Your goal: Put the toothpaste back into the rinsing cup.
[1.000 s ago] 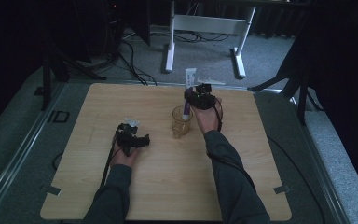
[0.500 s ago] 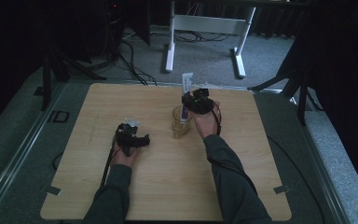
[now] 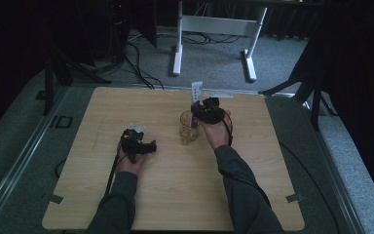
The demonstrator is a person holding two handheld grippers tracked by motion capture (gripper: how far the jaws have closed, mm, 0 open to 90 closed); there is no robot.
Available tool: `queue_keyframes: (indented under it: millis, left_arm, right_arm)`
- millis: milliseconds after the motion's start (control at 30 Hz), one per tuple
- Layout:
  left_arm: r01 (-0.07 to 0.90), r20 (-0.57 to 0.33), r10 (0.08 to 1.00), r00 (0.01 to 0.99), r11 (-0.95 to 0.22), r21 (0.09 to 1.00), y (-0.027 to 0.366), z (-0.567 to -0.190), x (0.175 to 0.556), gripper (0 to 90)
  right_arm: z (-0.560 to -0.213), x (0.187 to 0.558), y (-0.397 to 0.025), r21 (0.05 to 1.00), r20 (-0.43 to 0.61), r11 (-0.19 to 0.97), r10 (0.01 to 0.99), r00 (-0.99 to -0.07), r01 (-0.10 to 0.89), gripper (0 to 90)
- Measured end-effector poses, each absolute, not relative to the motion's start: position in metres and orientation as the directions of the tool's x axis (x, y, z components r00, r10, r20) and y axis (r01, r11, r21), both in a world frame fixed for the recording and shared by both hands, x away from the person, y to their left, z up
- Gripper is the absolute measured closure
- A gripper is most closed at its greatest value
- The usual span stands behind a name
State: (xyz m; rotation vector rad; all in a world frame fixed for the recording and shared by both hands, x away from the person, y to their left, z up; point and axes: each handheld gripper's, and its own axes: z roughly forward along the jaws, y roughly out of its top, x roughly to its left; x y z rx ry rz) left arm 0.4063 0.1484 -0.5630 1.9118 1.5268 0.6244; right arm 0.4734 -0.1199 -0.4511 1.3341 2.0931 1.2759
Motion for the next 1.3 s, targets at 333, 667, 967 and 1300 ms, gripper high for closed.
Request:
queue_keyframes:
  millis: [333,667,967,1300]
  left_arm:
    - [0.688,-0.007,0.974,0.226,-0.154,0.709,0.149,-0.563,0.406,13.8]
    - [0.689,-0.009,0.974,0.226,-0.153,0.709,0.148,-0.563,0.406,13.8]
    - [0.689,-0.007,0.974,0.227,-0.156,0.708,0.149,-0.563,0.406,13.8]
    - [0.689,-0.008,0.974,0.227,-0.155,0.708,0.148,-0.563,0.406,13.8]
  right_arm:
    - [-0.461,0.469,-0.118,0.821,0.152,0.179,0.847,-0.509,0.543,69.1]
    - [-0.470,0.468,-0.120,0.807,0.151,0.194,0.846,-0.511,0.559,67.8]
    - [-0.476,0.464,-0.122,0.808,0.156,0.200,0.835,-0.528,0.554,65.1]
    - [-0.465,0.452,-0.141,0.842,0.184,0.161,0.811,-0.555,0.515,53.7]
